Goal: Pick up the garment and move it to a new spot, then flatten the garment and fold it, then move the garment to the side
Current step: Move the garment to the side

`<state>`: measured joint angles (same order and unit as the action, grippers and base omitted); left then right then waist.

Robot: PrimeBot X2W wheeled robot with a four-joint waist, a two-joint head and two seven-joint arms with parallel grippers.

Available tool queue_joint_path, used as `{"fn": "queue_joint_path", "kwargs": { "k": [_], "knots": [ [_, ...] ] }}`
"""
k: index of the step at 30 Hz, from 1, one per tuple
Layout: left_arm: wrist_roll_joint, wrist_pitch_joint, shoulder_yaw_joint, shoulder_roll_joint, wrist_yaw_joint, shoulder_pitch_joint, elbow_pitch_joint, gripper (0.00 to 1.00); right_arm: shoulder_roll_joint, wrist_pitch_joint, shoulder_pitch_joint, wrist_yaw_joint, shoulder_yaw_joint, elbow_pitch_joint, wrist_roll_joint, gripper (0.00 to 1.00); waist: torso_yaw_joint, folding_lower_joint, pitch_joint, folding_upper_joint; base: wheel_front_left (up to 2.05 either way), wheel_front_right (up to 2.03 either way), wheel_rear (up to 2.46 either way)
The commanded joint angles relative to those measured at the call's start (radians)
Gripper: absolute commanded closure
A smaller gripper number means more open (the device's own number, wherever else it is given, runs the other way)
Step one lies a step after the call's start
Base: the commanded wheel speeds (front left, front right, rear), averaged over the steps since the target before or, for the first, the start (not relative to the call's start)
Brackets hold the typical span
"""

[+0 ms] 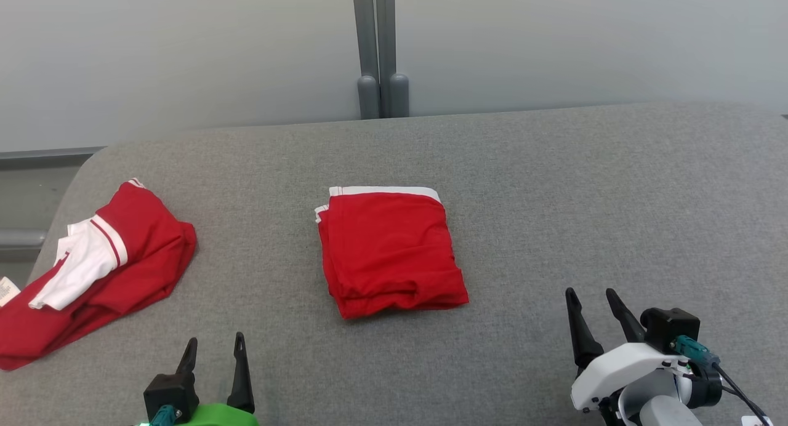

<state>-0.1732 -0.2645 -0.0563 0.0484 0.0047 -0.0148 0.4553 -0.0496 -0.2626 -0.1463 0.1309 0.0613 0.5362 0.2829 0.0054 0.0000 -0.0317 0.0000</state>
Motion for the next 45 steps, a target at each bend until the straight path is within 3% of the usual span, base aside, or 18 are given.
{"fn": "queue_joint_path", "kwargs": {
  "k": [1,9,15,24,32,33,34,35,36,45],
  "knots": [
    [0.005,0.000,-0.003,0.004,0.003,0.013,-0.007,0.00,-0.002,-0.003,0.010,0.000,0.004,0.005,0.006,0.00,0.001,0.0000,0.002,0.0000,0.00,0.00,0.00],
    [0.001,0.000,-0.030,0.004,0.003,-0.004,-0.015,0.00,-0.002,-0.003,-0.044,0.000,0.081,0.024,0.049,0.00,0.031,0.0000,0.038,0.0000,0.00,0.00,0.00],
    [-0.013,0.001,-0.069,0.004,0.000,-0.053,-0.014,0.00,-0.003,-0.003,-0.171,0.000,0.171,0.056,0.104,0.00,0.099,0.0000,0.112,0.0000,0.00,0.00,0.00],
    [-0.038,0.000,-0.125,0.004,-0.007,-0.104,-0.020,0.00,-0.003,-0.003,-0.351,0.000,0.182,0.250,0.175,0.00,0.225,0.0000,0.176,0.0000,0.00,0.00,0.00],
    [-0.051,0.000,-0.143,0.004,-0.006,-0.127,-0.026,0.00,-0.003,-0.003,-0.441,0.000,0.177,0.449,0.183,0.00,0.287,0.0000,0.212,0.0000,0.00,0.00,0.00],
    [-0.051,0.000,-0.144,0.004,-0.004,-0.128,-0.028,0.00,-0.003,-0.003,-0.447,0.000,0.181,0.467,0.180,0.09,0.290,0.0000,0.215,0.0000,0.00,0.00,0.00],
    [-0.052,0.000,-0.144,0.004,-0.003,-0.128,-0.029,0.00,-0.003,-0.003,-0.457,0.000,0.178,0.482,0.180,0.53,0.291,0.0000,0.218,0.0000,0.00,0.00,0.00],
    [-0.052,0.000,-0.143,0.004,-0.002,-0.127,-0.029,0.00,-0.004,-0.003,-0.464,0.000,0.174,0.495,0.172,0.70,0.292,0.0000,0.220,0.0000,0.00,0.00,0.00],
    [-0.051,0.001,-0.142,0.004,-0.002,-0.127,-0.030,0.00,-0.003,-0.003,-0.468,0.000,0.171,0.504,0.169,1.00,0.292,0.0000,0.222,0.0000,0.00,0.00,0.00],
    [-0.035,0.000,-0.130,0.004,-0.009,-0.120,-0.027,0.00,-0.004,-0.003,-0.476,-0.001,0.104,0.447,0.065,1.00,0.214,0.0000,0.202,0.0000,0.00,0.00,0.00]
  ]
}}
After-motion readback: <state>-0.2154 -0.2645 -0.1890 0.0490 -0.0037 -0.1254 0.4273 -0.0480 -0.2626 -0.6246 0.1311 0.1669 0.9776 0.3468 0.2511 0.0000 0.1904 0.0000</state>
